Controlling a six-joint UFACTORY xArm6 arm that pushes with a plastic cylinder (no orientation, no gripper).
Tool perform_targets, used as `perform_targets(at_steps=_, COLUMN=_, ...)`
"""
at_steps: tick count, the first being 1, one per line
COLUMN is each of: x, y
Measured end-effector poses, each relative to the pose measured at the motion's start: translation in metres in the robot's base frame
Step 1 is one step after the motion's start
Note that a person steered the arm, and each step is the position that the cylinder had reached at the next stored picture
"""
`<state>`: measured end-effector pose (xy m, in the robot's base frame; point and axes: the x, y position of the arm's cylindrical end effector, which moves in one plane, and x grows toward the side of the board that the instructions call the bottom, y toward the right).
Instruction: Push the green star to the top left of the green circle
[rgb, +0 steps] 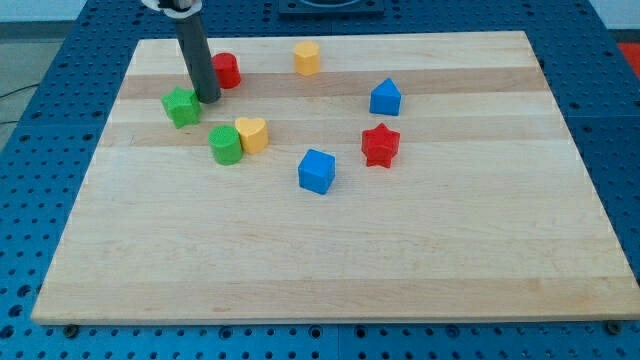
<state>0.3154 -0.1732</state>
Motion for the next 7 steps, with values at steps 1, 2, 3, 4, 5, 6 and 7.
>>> perform_targets(at_steps=1, x=-0.034, y=-0.027)
perform_targets(at_steps=2, x=-0.017, y=-0.067)
perform_targets(at_steps=3, x=0.011, y=-0.041)
perform_targets(at_steps=4, x=0.014, y=0.029)
perform_targets(at_steps=5, x=0.007, y=0.033)
perform_targets(at_steps=6, x=-0.013, y=-0.012)
perform_targets(at_steps=7, x=-0.023, y=-0.08)
